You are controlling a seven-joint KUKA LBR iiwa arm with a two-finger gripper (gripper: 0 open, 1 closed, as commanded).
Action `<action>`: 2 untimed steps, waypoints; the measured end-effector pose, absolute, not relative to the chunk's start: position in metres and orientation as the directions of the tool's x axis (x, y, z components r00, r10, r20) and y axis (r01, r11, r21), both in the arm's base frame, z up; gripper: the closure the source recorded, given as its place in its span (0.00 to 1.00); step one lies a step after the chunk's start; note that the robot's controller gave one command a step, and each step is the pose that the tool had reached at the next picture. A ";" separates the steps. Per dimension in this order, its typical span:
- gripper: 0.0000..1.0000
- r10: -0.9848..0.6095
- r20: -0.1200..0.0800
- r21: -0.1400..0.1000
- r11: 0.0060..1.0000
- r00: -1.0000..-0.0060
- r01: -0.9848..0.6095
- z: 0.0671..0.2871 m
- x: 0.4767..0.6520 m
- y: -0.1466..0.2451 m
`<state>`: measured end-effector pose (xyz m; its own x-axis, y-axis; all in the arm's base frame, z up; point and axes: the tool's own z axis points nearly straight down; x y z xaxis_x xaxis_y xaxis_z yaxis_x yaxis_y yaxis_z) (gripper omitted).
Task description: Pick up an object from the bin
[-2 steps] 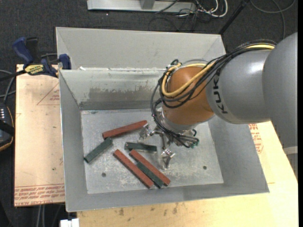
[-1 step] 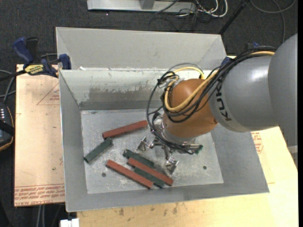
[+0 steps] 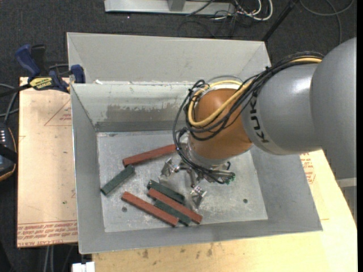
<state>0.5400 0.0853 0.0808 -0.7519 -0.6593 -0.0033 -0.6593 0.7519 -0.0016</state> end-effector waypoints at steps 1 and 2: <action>1.00 -0.833 -0.021 -0.019 0.553 -0.553 -0.833 0.078 0.497 0.134; 1.00 -0.833 -0.021 -0.018 0.554 -0.553 -0.832 0.078 0.497 0.134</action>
Offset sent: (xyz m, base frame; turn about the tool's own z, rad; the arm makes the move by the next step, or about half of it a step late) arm 0.0000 0.0000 0.0000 0.0000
